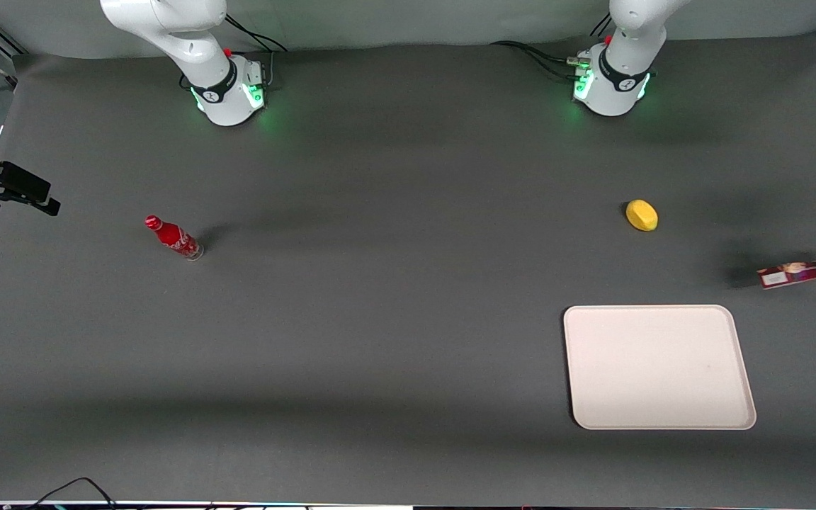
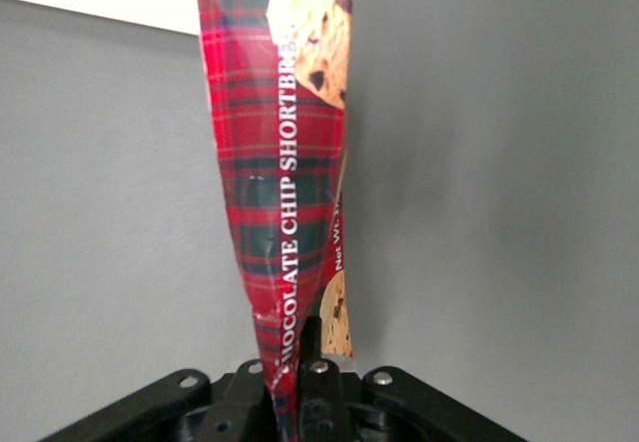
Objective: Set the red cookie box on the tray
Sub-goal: 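Lift the cookie box upright with the left gripper, then carry the upright box over the white tray and lower it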
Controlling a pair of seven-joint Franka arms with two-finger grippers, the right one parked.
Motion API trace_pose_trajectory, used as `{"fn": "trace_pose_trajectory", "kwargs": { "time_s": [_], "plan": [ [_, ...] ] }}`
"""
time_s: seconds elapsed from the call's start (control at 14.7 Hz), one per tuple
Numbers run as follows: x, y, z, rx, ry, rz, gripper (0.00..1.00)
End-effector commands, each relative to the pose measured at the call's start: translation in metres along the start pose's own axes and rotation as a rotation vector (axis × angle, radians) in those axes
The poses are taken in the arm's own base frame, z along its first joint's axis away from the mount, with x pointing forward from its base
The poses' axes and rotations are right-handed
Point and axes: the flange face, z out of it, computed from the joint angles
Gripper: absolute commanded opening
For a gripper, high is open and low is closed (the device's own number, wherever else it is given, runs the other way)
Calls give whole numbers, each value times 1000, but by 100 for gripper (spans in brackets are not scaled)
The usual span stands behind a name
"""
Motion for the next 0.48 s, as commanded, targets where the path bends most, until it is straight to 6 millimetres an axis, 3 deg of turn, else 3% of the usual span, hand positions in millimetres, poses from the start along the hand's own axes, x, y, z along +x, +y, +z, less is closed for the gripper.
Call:
{"fn": "trace_pose_trajectory", "kwargs": {
  "time_s": [0.0,0.2,0.41],
  "plan": [
    [46,26,-97,37,-24,-238,0],
    [82,38,-140,28,-36,-433,0],
    [137,45,-149,-20,-72,-822,0]
  ]
}}
